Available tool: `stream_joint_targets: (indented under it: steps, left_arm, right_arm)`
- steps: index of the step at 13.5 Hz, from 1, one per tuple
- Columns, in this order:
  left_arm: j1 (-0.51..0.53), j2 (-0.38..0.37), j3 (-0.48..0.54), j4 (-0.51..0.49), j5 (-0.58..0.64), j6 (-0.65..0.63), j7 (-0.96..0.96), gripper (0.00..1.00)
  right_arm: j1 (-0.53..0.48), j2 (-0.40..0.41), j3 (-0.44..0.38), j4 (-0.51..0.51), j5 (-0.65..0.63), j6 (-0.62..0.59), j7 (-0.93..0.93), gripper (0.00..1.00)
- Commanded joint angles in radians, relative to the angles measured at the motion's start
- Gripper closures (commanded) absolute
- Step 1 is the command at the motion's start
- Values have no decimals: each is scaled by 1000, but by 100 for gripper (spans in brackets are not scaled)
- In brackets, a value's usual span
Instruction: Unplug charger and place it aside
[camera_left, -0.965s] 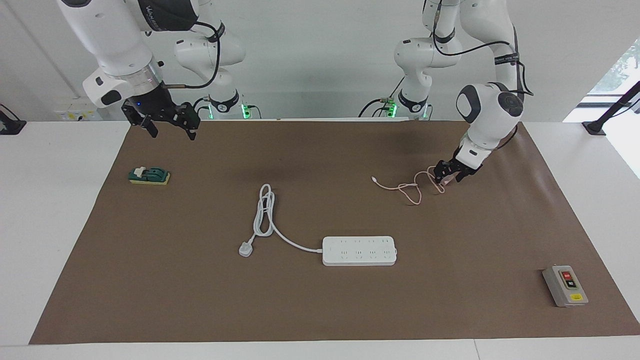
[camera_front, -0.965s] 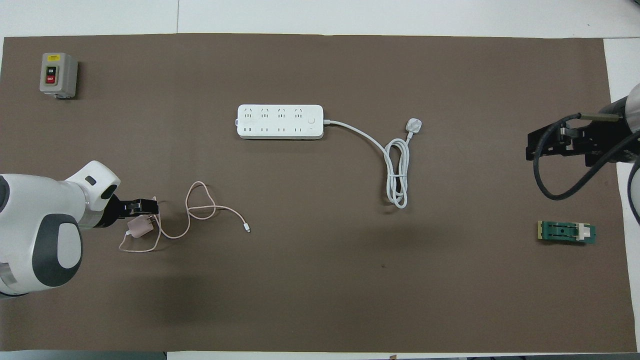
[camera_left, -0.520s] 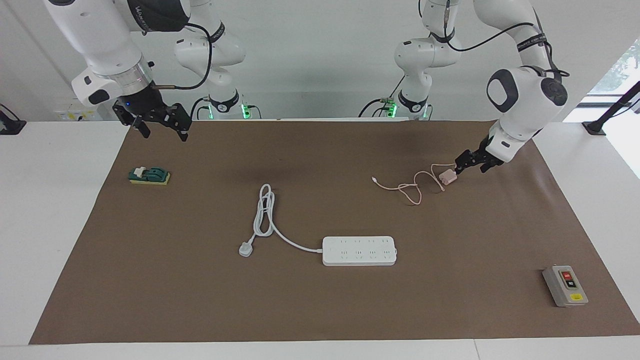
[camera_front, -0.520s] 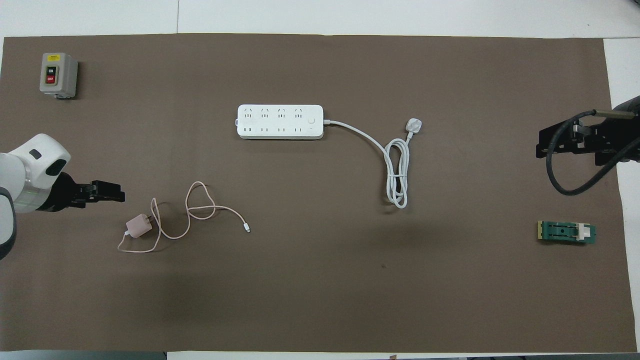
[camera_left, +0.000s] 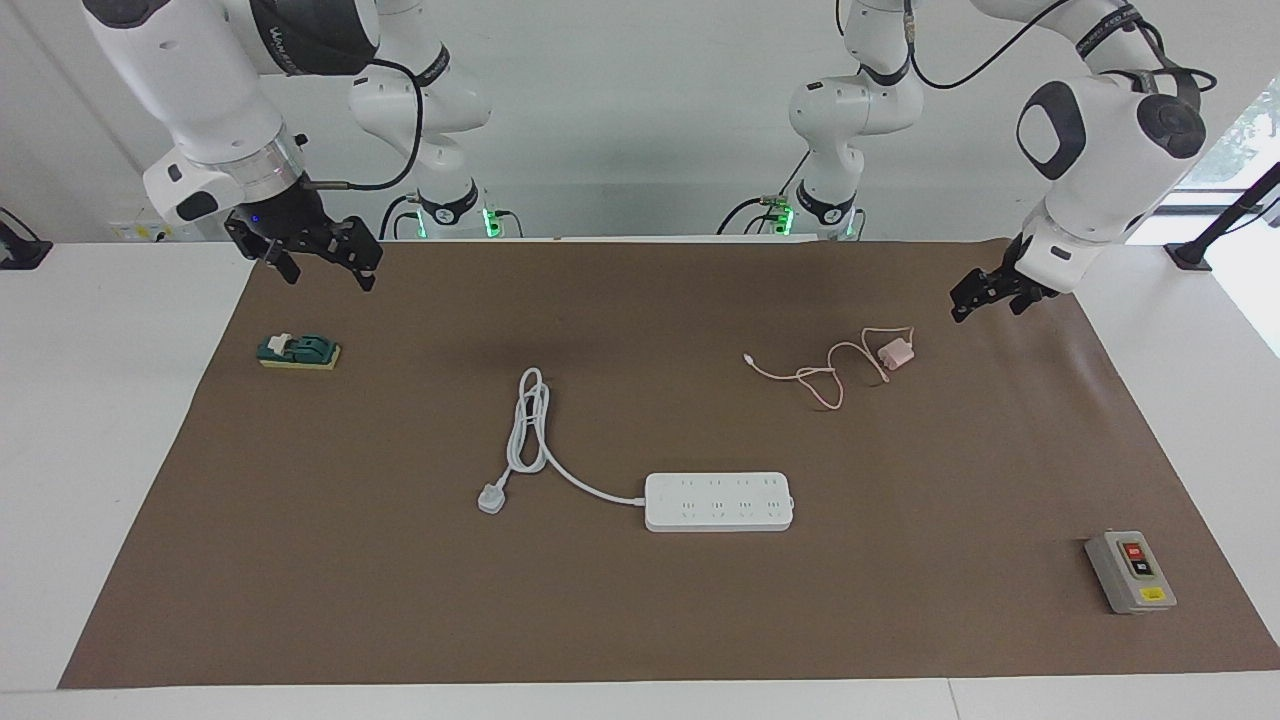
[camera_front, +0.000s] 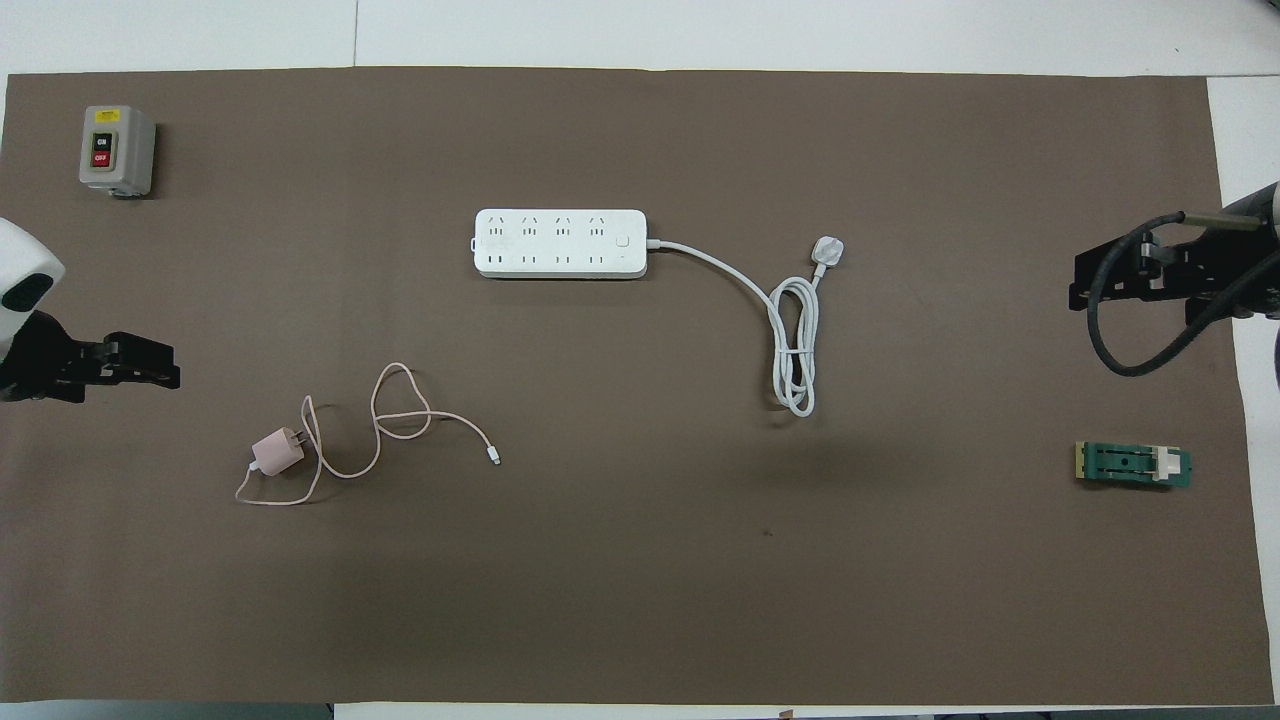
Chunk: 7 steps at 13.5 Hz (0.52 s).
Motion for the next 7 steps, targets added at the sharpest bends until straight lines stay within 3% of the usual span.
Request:
stream_joint_targets:
  steps: [1, 4, 7]
  left_arm:
    - [-3, -7, -8, 96, 26, -123, -53, 0]
    - [-2, -6, -8, 213, 26, -232, -50, 0]
    - [-3, 4, -8, 264, 26, -270, -45, 0]
  right_arm:
    - [-44, 4, 26, 9, -6, 1, -46, 0]
    - [-44, 4, 22, 3, -5, 13, -79, 0]
    - [-43, 6, 12, 3, 1, 7, -73, 0]
